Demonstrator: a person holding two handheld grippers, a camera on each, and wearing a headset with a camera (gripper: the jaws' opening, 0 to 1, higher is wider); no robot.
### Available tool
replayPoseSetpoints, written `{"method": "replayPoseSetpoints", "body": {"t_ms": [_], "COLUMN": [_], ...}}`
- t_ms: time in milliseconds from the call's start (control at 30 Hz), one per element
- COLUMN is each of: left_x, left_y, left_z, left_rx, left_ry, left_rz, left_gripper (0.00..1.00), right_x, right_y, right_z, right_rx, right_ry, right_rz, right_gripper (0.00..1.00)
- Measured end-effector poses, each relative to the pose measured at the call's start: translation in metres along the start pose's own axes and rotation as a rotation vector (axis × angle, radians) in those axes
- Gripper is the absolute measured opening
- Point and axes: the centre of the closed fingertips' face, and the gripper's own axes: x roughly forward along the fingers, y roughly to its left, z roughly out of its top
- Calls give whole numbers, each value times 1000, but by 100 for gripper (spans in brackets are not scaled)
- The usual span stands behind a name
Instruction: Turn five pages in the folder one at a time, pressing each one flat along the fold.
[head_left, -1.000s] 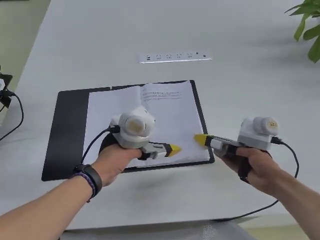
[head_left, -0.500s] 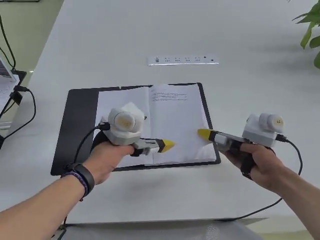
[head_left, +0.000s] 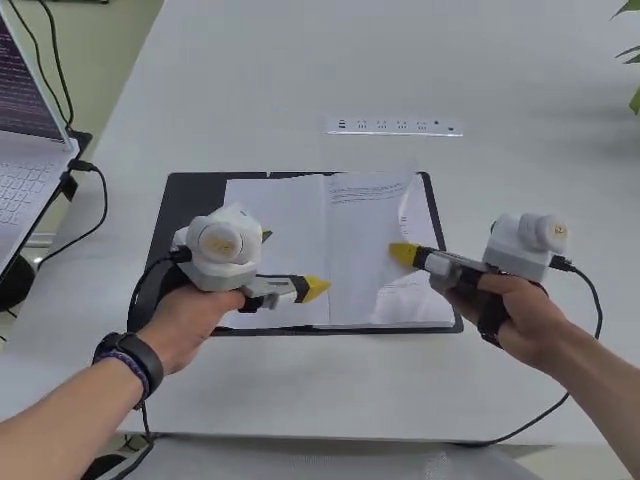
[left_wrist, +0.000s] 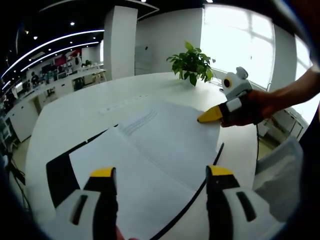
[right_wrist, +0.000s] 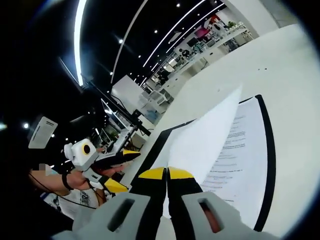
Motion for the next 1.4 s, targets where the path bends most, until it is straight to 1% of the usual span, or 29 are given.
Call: {"method": "replayPoseSetpoints", "body": {"t_ms": [133, 233, 300, 467, 700, 800, 900, 1033, 1200, 1400], "left_x": [-11, -20, -25, -41, -59, -65, -75, -85, -96, -105], "left_y": [8, 16, 19, 32, 42, 45, 49, 57, 61, 63], "left_z": [-5, -9, -11, -17, -25, -28, -32, -39, -47, -57], "left_rx": [-7, -15, -12, -24, -43, -53, -63, -76, -90, -113], "left_ry": [-2, -6, -5, -12, -21, -25, -32, -32, -35, -39], "left_rz": [17, 29, 38, 62, 87, 96, 112, 131, 148, 162], "left_gripper": [73, 73, 73, 72, 72, 73, 73, 72, 73, 73], "right_x": [14, 29, 38, 58, 87, 94, 103, 113, 124, 137], "right_y": [13, 25, 32, 50, 69, 75, 81, 86, 91, 89], "right_z": [-3, -8, -10, -13, -21, -24, -31, -39, -50, -67], "right_rx": [-1, -12, -18, -31, -48, -51, -58, -58, -51, -36], "right_ry": [5, 25, 38, 65, 112, 124, 150, 175, 210, 263], "right_rz": [29, 55, 71, 113, 163, 178, 197, 210, 222, 221], "right_gripper": [0, 0, 0, 0, 0, 0, 0, 0, 0, 0]}}
